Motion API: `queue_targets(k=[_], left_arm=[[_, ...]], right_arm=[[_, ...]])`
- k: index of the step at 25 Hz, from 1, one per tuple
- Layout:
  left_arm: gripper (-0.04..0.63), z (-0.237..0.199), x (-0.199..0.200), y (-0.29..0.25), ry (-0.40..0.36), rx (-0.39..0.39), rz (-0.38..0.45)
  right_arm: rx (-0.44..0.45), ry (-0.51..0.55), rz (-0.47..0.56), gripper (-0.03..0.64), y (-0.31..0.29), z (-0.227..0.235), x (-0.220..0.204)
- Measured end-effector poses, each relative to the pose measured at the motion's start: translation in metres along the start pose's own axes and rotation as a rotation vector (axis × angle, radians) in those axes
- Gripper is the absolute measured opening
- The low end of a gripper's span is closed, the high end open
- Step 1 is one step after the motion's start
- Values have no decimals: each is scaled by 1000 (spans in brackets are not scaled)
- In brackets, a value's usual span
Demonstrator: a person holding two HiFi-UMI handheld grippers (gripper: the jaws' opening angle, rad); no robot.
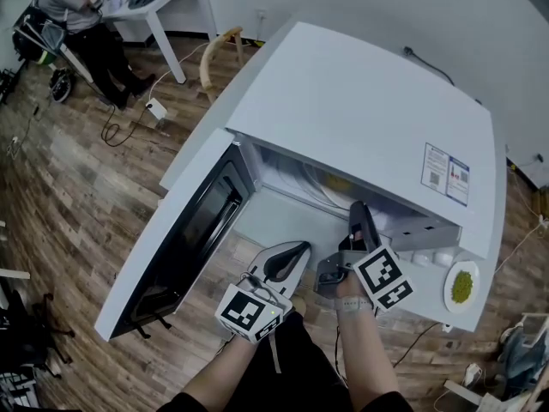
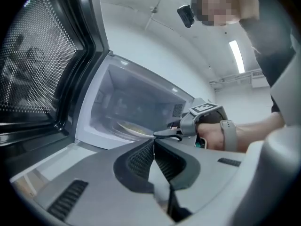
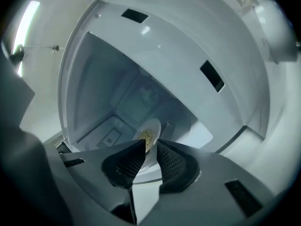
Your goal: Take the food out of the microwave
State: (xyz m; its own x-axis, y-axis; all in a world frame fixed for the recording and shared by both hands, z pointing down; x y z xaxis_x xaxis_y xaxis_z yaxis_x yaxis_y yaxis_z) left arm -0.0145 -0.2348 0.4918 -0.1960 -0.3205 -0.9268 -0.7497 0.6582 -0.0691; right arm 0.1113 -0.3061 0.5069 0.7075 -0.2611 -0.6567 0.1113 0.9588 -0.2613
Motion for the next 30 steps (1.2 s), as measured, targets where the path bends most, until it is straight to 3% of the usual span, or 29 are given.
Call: queue_targets(k=[5,11,13,14,21,27,30], left_arm=[[11,-1,-6,-8,62,19,-26],[19,0,-10,-27,214,-17,-50],[158,2,-9,-35,266,-39,-62],[175,3,-9,-38,297,-47,-71],[175,2,-10,-57,582,-93,-57],[131,0,-19,-60,648,-60,-75],[101,1,-19,-59,687,-71,-52]], right_arm=[[17,-71,2,78,13,3,-2],[65,-168,-3,69,30,4,-4],[80,-202,-1,67,35,5,-4],[88,-212,0,66,37,4,-4],[133,-224,-14,61,50,3,-13],[129,-205,-59,61,60,6,-21],[174,-187,-68,63,59,3,-20]])
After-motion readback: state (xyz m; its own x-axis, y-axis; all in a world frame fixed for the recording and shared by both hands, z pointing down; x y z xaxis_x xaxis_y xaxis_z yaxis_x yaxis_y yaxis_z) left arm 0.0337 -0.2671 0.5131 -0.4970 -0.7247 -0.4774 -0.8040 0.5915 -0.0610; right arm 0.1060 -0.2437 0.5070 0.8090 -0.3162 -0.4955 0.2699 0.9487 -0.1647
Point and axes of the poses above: the fingertips, and each gripper's own axes: y backward along the fingers, z to its right, x out of its top, the point moved 1 cm from there along y, backward along the fingers, and after that the axes turned 5 degrees about y, right-handed, at the moved point
